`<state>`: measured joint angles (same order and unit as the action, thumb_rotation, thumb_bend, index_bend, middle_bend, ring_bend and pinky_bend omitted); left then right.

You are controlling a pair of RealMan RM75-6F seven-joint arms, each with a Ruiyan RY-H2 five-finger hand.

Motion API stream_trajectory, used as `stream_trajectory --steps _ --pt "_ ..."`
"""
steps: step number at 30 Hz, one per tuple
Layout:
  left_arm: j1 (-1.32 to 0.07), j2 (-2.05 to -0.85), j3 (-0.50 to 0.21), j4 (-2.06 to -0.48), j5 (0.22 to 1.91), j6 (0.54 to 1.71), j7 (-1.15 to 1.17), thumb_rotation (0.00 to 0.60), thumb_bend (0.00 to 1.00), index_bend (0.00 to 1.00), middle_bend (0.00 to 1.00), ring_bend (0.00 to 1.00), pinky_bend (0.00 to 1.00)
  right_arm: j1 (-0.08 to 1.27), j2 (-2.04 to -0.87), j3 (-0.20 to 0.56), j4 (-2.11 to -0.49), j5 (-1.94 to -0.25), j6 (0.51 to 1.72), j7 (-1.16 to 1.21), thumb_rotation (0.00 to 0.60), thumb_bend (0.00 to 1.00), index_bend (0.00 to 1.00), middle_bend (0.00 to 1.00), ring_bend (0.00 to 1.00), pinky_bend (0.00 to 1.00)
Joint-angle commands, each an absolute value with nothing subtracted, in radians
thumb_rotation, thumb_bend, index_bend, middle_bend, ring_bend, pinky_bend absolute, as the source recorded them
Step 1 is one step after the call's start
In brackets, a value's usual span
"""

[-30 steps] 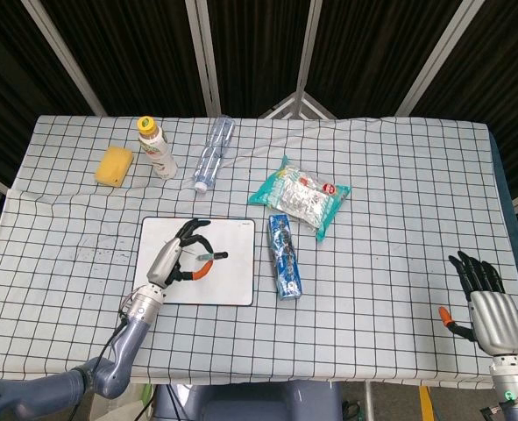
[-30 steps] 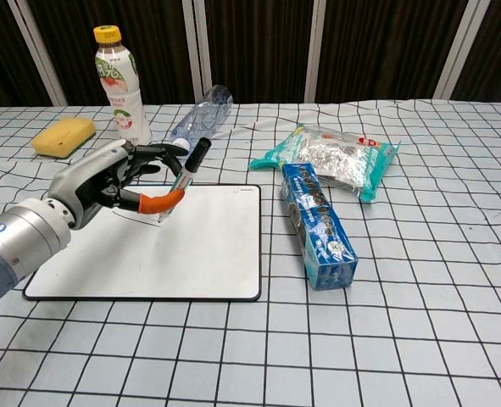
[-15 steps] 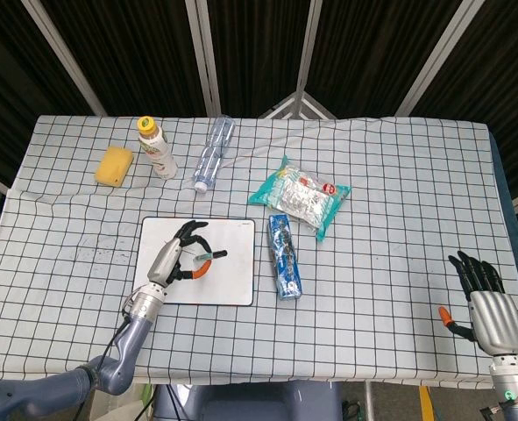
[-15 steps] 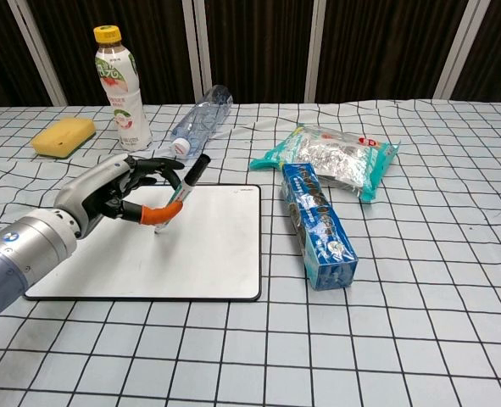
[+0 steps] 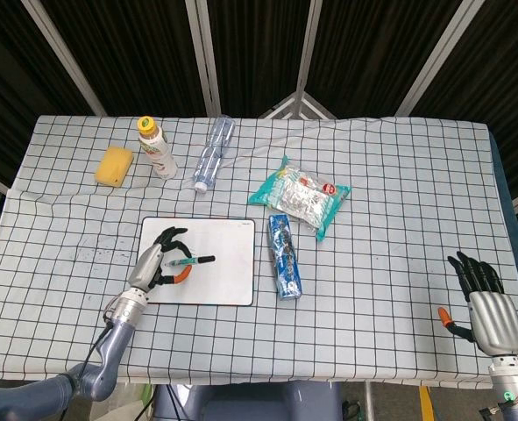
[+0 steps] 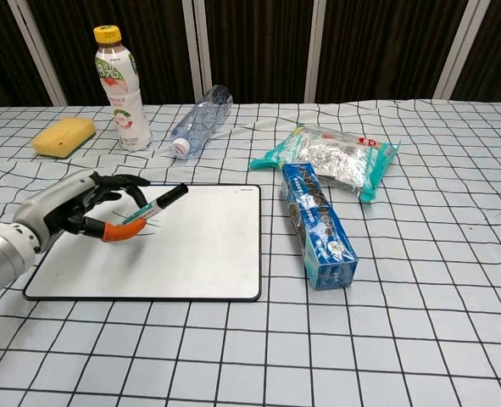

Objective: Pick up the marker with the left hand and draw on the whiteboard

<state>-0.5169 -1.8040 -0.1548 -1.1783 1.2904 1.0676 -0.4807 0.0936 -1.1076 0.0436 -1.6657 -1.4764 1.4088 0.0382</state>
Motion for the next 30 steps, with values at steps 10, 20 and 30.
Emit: stream_trajectory --steps 10,20,30 --pt "-0.464 -1.66 -0.182 -1.39 1.354 1.18 -0.536 0.6 0.57 0.68 0.12 0.0 0.0 0.095 -1.108 0.043 -1.668 -1.477 1.406 0.035 0.6 0.35 0.0 0.0 0.0 0.0" --pt "-0.499 -1.54 -0.237 -1.475 1.389 1.205 -0.355 0.6 0.57 0.68 0.13 0.0 0.0 0.094 -1.105 0.045 -1.674 -1.467 1.402 0.042 0.6 0.35 0.0 0.0 0.0 0.0" --pt "-0.499 -1.484 -0.177 -1.358 1.3 1.123 -0.001 0.6 0.55 0.66 0.12 0.0 0.0 0.094 -1.105 0.043 -1.678 -1.464 1.397 0.034 0.6 0.35 0.0 0.0 0.0 0.0"
